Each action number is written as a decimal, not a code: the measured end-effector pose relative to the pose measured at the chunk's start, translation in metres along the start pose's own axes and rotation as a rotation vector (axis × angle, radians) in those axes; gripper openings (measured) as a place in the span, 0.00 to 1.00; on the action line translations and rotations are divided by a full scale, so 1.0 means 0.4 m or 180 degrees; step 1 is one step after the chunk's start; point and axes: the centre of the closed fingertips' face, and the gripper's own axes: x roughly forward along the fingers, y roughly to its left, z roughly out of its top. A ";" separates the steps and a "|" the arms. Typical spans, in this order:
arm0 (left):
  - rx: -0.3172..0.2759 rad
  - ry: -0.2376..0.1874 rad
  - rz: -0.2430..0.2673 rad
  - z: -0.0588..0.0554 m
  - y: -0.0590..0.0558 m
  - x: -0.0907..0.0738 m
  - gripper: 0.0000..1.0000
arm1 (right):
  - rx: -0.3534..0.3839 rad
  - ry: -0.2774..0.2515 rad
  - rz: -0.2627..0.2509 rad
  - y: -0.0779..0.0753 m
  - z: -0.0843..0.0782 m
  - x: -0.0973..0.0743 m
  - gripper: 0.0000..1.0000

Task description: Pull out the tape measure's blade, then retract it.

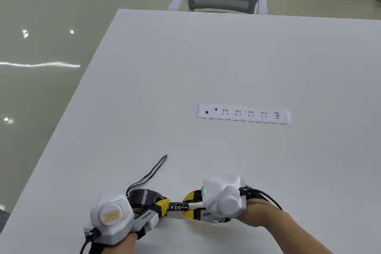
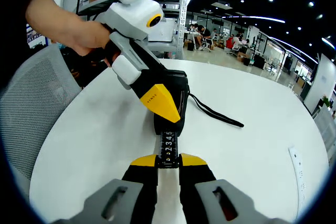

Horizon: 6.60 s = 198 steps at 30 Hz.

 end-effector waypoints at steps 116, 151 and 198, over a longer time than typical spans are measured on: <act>-0.0043 0.0067 0.0082 -0.006 0.020 0.008 0.65 | 0.0293 -0.0092 -0.0127 -0.006 0.035 0.118 0.15; 0.0701 0.0037 -0.0081 0.034 0.042 -0.080 0.72 | 0.0444 0.0046 -0.0396 -0.014 0.015 0.013 0.36; 0.1580 0.0024 -0.0886 -0.034 -0.038 -0.254 0.99 | 0.1295 -0.0127 -0.1485 0.154 -0.080 -0.358 0.77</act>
